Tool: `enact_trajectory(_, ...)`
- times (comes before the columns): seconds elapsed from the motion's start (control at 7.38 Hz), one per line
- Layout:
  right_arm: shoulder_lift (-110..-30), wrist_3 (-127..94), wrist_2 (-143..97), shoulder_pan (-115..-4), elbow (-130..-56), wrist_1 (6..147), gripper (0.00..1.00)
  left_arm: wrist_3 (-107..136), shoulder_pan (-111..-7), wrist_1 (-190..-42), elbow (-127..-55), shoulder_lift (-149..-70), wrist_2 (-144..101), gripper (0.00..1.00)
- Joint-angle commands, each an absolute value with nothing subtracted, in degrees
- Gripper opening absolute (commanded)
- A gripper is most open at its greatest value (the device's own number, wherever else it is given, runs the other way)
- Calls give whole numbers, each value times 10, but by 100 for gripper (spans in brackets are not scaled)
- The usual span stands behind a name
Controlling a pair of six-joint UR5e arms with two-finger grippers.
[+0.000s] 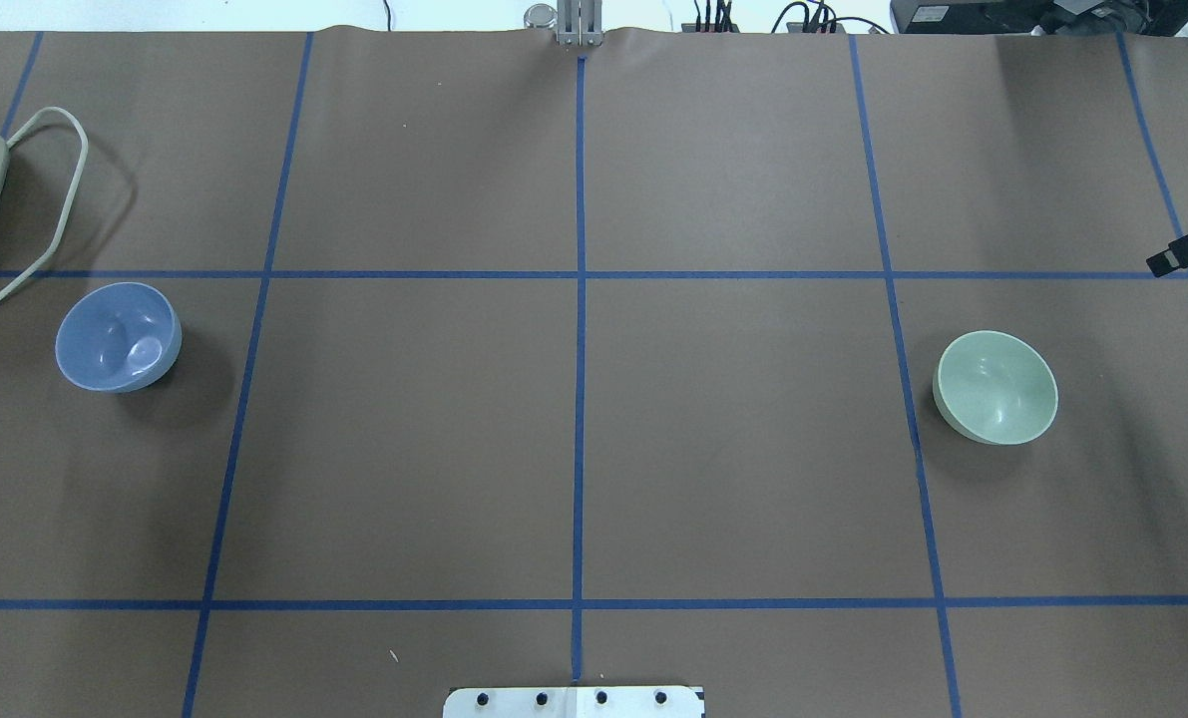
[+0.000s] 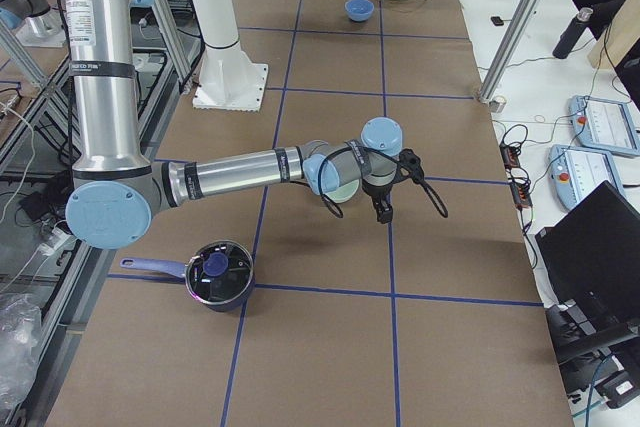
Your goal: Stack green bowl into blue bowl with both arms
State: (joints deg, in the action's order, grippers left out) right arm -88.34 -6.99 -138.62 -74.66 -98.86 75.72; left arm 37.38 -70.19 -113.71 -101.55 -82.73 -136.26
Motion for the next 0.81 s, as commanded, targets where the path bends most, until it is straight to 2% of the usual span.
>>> enact_trajectory(0.0, -883, -69, -1431, -735, -990, 750, 100, 417, -670, -1164, -1013, -832, -1361, 100)
enact_trajectory(0.41, -890, -108, -1427, -677, -997, 747, 100, 420, -644, -1167, -977, -859, -1354, 98)
enact_trajectory(0.68, -919, -166, -1399, -629, -993, 655, 100, 421, -644, -1168, -960, -878, -1351, 97)
